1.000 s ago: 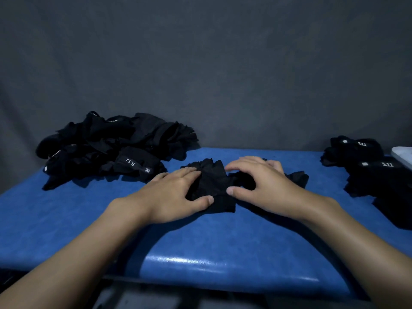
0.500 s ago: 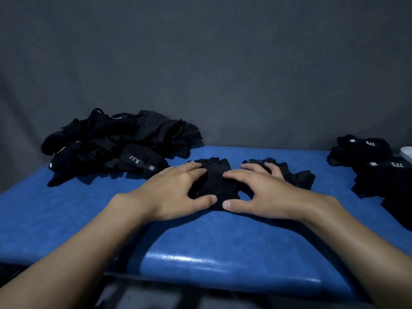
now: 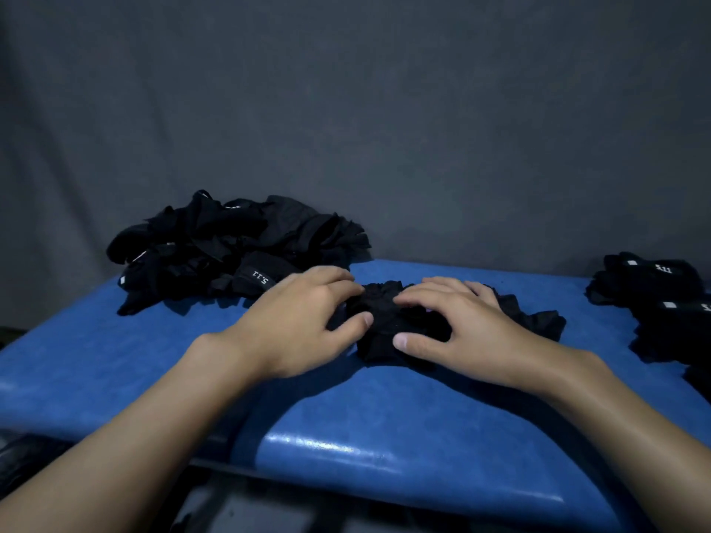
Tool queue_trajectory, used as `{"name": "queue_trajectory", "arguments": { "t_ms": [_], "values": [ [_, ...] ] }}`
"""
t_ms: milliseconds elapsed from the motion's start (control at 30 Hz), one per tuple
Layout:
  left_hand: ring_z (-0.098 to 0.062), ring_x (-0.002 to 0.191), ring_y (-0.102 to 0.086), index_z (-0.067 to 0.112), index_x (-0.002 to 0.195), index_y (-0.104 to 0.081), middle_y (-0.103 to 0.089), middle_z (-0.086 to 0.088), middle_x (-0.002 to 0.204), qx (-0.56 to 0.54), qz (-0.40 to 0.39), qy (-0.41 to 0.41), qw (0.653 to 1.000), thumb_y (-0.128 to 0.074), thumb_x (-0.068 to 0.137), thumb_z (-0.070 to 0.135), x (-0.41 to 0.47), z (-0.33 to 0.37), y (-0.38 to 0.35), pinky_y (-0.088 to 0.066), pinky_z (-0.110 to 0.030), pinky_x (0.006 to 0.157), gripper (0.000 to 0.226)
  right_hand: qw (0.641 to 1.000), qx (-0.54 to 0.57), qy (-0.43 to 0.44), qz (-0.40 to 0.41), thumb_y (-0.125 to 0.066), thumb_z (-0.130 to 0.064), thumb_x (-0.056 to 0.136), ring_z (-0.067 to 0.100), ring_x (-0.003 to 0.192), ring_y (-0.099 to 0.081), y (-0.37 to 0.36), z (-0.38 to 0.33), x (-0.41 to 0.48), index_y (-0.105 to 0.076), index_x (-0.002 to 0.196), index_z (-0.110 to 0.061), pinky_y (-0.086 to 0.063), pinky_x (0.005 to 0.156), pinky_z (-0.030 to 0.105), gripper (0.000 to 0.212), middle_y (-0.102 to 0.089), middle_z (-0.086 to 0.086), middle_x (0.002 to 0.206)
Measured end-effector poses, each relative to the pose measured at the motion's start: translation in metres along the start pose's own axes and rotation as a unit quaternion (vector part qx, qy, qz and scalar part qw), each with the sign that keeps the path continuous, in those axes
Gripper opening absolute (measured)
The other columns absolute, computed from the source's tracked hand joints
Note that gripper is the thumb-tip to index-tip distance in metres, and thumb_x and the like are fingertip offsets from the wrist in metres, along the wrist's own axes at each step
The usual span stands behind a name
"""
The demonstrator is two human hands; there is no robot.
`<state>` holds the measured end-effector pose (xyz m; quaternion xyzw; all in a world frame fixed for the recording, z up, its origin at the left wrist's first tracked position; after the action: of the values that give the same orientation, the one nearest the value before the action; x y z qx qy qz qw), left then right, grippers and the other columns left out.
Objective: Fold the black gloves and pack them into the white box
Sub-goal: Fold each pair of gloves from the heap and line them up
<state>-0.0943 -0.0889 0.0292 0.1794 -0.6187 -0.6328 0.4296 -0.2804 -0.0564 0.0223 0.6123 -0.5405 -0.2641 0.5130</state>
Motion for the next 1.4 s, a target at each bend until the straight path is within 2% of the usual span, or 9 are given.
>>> {"name": "queue_trajectory", "arguments": {
  "t_ms": [233, 433, 667, 867, 1000, 1133, 1233, 1300, 1400],
  "values": [
    [-0.010, 0.133, -0.040, 0.028, 0.127, -0.063, -0.053, 0.011, 0.136, 0.048, 0.039, 0.045, 0.997, -0.039, 0.089, 0.052, -0.018, -0.042, 0.028, -0.037, -0.035, 0.107, 0.050, 0.998, 0.017, 0.055, 0.005, -0.055, -0.056, 0.089, -0.002, 0.132, -0.033, -0.014, -0.039, 0.031, -0.055, 0.126, -0.040, -0.014, 0.117, 0.045, 0.040, -0.051, -0.024, 0.130],
    [-0.016, 0.131, -0.045, 0.026, 0.132, -0.059, -0.052, 0.009, 0.136, 0.046, 0.031, 0.092, 0.994, -0.055, 0.093, 0.043, -0.034, -0.081, 0.038, -0.039, -0.042, 0.107, 0.043, 0.996, 0.006, 0.076, -0.037, -0.054, -0.052, 0.092, 0.004, 0.139, -0.022, -0.036, -0.074, 0.058, -0.053, 0.130, -0.046, -0.007, 0.116, 0.039, 0.038, -0.035, -0.015, 0.147],
    [-0.013, 0.128, -0.046, 0.030, 0.138, -0.052, -0.051, 0.012, 0.135, 0.047, 0.010, 0.095, 0.994, -0.058, 0.092, 0.041, -0.041, -0.096, 0.035, -0.037, -0.036, 0.104, 0.048, 0.996, -0.013, 0.060, -0.071, -0.054, -0.051, 0.093, 0.013, 0.146, -0.009, -0.057, -0.088, 0.080, -0.053, 0.130, -0.048, -0.006, 0.117, 0.046, 0.038, -0.023, -0.002, 0.159],
    [-0.016, 0.120, -0.052, 0.032, 0.140, -0.047, -0.053, 0.010, 0.121, 0.012, 0.016, 0.110, 0.994, -0.059, 0.092, 0.037, -0.040, -0.099, 0.038, -0.041, -0.042, 0.103, 0.050, 0.997, -0.008, 0.070, -0.044, -0.055, -0.045, 0.093, 0.006, 0.138, -0.026, -0.055, -0.091, 0.079, -0.059, 0.129, -0.033, -0.013, 0.115, 0.041, 0.038, -0.038, -0.013, 0.144],
    [-0.019, 0.111, -0.053, 0.035, 0.142, -0.045, -0.043, 0.005, 0.128, -0.027, 0.026, 0.128, 0.991, -0.061, 0.093, 0.037, -0.039, -0.099, 0.039, -0.042, -0.038, 0.103, 0.052, 0.996, 0.001, 0.090, -0.024, -0.056, -0.040, 0.094, 0.001, 0.120, -0.038, -0.044, -0.092, 0.069, -0.061, 0.129, -0.027, -0.018, 0.115, 0.037, 0.037, -0.040, -0.017, 0.140],
    [-0.023, 0.123, -0.051, 0.039, 0.143, -0.043, -0.047, -0.001, 0.138, -0.034, 0.023, 0.139, 0.989, -0.058, 0.093, 0.037, -0.038, -0.099, 0.038, -0.039, -0.039, 0.109, 0.052, 0.995, 0.050, 0.083, -0.017, -0.058, -0.040, 0.092, 0.009, 0.116, -0.043, -0.040, -0.087, 0.057, -0.066, 0.106, -0.040, -0.028, 0.108, 0.034, 0.016, -0.044, -0.027, 0.128],
    [-0.019, 0.125, -0.050, 0.036, 0.140, -0.048, -0.053, 0.003, 0.131, -0.011, 0.000, 0.137, 0.990, -0.055, 0.094, 0.040, -0.038, -0.095, 0.037, -0.037, -0.042, 0.109, 0.047, 0.997, 0.071, 0.038, -0.007, -0.055, -0.043, 0.093, 0.015, 0.105, -0.045, -0.037, -0.079, 0.053, -0.051, 0.096, -0.040, -0.032, 0.093, 0.032, 0.007, -0.051, -0.025, 0.100],
    [-0.018, 0.123, -0.050, 0.032, 0.134, -0.056, -0.053, 0.004, 0.128, -0.015, -0.008, 0.138, 0.990, -0.055, 0.093, 0.045, -0.039, -0.093, 0.036, -0.038, -0.042, 0.108, 0.044, 0.997, 0.073, 0.023, -0.013, -0.053, -0.046, 0.094, 0.009, 0.101, -0.045, -0.036, -0.075, 0.053, -0.047, 0.105, -0.041, -0.031, 0.094, 0.032, 0.014, -0.056, -0.023, 0.100],
    [-0.015, 0.106, -0.058, 0.032, 0.107, -0.069, -0.059, 0.006, 0.111, -0.047, -0.012, 0.135, 0.990, -0.051, 0.091, 0.049, -0.040, -0.090, 0.037, -0.045, -0.038, 0.099, 0.029, 0.997, 0.058, 0.028, -0.034, -0.049, -0.044, 0.098, -0.030, 0.094, -0.035, -0.038, -0.079, 0.051, -0.045, 0.129, -0.047, -0.021, 0.105, 0.030, 0.031, -0.063, -0.021, 0.110]
  ]
}}
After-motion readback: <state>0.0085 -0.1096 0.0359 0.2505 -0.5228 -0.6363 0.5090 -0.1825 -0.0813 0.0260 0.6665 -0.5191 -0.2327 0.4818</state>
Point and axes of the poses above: each hand's wrist, its own x-axis towards the middle knuckle, its own y-axis out of the back of the hand, z = x × y, the point moved 5 cm from there along x, towards the middle knuckle
